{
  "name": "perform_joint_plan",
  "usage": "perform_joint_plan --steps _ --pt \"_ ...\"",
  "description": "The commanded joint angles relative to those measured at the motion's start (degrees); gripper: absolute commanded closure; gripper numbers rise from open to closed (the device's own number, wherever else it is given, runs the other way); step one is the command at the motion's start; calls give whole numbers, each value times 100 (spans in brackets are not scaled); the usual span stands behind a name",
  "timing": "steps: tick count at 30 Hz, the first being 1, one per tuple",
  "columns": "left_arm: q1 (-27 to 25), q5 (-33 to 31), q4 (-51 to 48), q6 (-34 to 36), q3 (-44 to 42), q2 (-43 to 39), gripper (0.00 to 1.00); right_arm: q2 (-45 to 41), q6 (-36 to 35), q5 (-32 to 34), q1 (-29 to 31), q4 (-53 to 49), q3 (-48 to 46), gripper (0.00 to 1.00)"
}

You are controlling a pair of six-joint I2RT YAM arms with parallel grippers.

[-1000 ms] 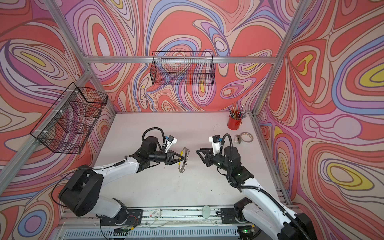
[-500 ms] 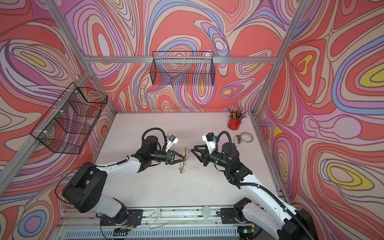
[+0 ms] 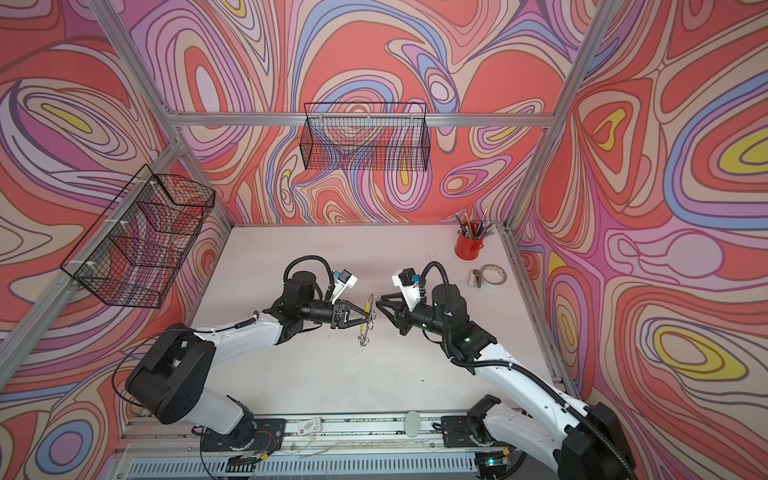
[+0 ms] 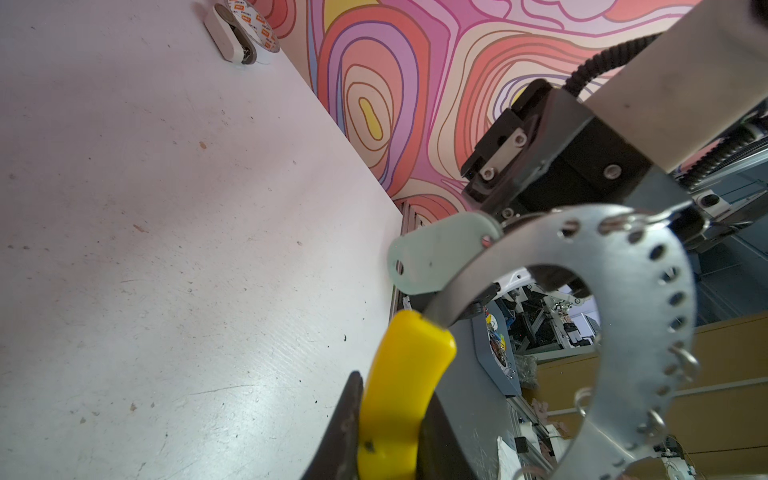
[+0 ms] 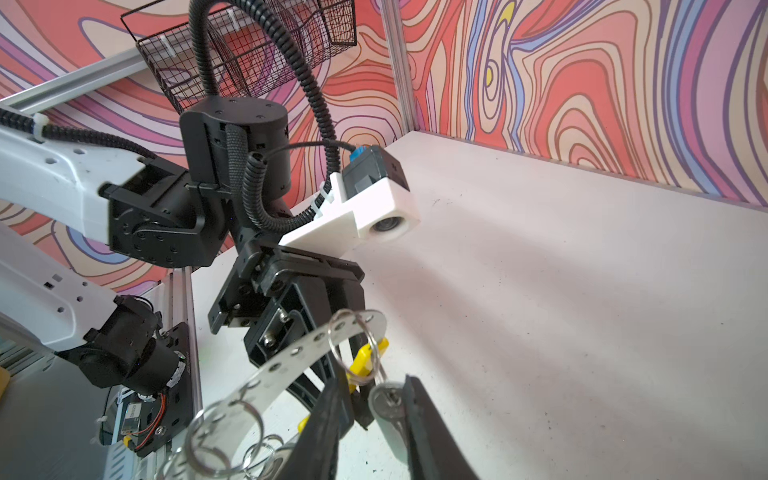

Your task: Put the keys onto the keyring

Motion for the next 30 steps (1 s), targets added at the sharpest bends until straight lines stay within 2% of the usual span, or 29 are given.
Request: perform_joint_plan --steps 1,10,16,30 --pt "26 131 71 32 144 65 100 -98 -238 301 27 -233 160 72" --pt "31 118 40 12 187 93 100 -403 -398 664 162 -546 207 65" --pt "26 113 42 12 179 85 100 -116 -651 875 470 -670 389 65" --pt "24 131 79 -20 161 110 100 -58 -863 1465 581 -816 544 68"
